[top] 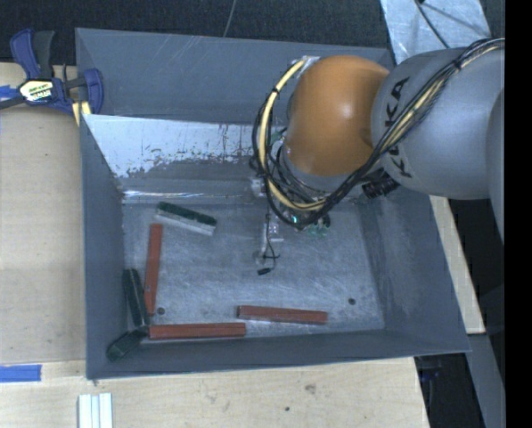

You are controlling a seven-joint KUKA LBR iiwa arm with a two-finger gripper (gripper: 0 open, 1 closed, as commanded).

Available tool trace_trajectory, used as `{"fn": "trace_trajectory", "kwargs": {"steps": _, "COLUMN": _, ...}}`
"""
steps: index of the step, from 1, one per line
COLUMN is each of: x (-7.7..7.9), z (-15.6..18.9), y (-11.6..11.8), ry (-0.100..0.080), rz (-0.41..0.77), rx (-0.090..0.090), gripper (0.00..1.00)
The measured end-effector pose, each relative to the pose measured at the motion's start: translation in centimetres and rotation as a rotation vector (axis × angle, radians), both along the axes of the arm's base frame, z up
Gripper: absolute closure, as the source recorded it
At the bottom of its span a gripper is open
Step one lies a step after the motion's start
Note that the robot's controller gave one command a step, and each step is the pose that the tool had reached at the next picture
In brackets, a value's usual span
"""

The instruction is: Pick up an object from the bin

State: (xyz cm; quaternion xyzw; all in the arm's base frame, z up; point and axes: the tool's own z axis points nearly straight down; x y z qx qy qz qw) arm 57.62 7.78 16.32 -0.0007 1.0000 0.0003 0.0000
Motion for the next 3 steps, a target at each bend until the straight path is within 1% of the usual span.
{"fn": "trace_trajectory", "kwargs": {"steps": 1, "x": 0.1, "z": 0.1, "y": 0.0, "ry": -0.003, "rz": -0.002, "rx": 0.0, "gripper": 0.0}}
{"fn": "trace_trajectory", "kwargs": {"steps": 2, "x": -1.9, "z": -3.2, "y": 5.1, "ry": -0.004, "rz": 0.124, "rx": -0.001, "gripper": 0.0}}
{"fn": "trace_trajectory", "kwargs": {"steps": 3, "x": -6.1, "z": -2.8, "y": -1.9, "ry": -0.002, "rz": 0.246, "rx": -0.001, "gripper": 0.0}}
